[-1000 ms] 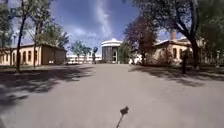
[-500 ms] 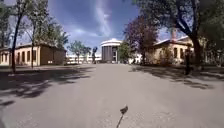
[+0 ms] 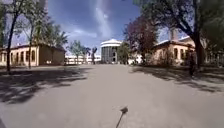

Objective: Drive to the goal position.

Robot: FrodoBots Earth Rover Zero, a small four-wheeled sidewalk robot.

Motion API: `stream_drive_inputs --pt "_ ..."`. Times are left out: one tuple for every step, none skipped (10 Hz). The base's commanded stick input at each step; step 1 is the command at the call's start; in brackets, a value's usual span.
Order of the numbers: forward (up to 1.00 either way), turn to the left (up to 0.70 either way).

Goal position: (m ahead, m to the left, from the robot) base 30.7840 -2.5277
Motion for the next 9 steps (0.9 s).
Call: stream_drive_inputs --pt "0.70 0.06" --pt "0.70 0.06" --pt "0.70 0.06" --pt "0.70 0.06" --pt "0.70 0.06" --pt "0.70 0.06" --pt "0.70 0.06" --pt "0.70 0.06" --pt "0.70 0.06"
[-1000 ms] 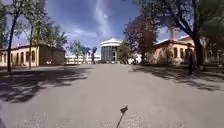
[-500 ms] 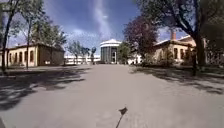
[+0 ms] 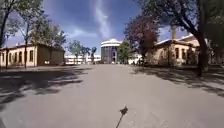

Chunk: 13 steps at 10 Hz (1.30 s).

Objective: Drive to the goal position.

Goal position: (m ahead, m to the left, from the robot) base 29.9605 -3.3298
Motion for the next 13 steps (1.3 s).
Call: stream_drive_inputs --pt "0.70 0.06" --pt "0.70 0.06" --pt "0.70 0.06" --pt "0.70 0.06" --pt "0.70 0.06" --pt "0.70 0.06" --pt "0.70 0.06" --pt "0.70 0.11" --pt "0.70 0.36" --pt "0.70 0.41" --pt "0.70 0.26" --pt "0.70 0.09" --pt "0.70 0.06"
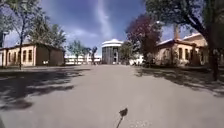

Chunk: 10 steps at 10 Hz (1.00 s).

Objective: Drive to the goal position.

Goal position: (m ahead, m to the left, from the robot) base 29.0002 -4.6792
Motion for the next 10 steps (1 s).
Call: stream_drive_inputs --pt "0.70 0.06" --pt "0.70 0.06" --pt "0.70 0.06" --pt "0.70 0.06" --pt "0.70 0.06" --pt "0.70 0.06" --pt "0.70 0.06" --pt "0.70 0.06" --pt "0.70 0.06" --pt "0.70 0.06"
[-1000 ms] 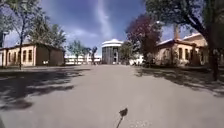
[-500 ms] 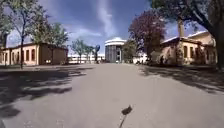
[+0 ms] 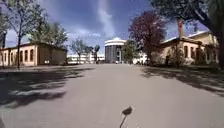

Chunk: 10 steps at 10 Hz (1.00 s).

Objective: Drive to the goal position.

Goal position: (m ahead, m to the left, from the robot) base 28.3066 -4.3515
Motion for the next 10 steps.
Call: stream_drive_inputs --pt "0.70 0.06" --pt "0.70 0.06" --pt "0.70 0.06" --pt "0.70 0.06" --pt "0.70 0.06" --pt "0.70 0.06" --pt "0.70 0.06" --pt "0.70 0.06" --pt "0.70 0.06" --pt "0.70 0.06"
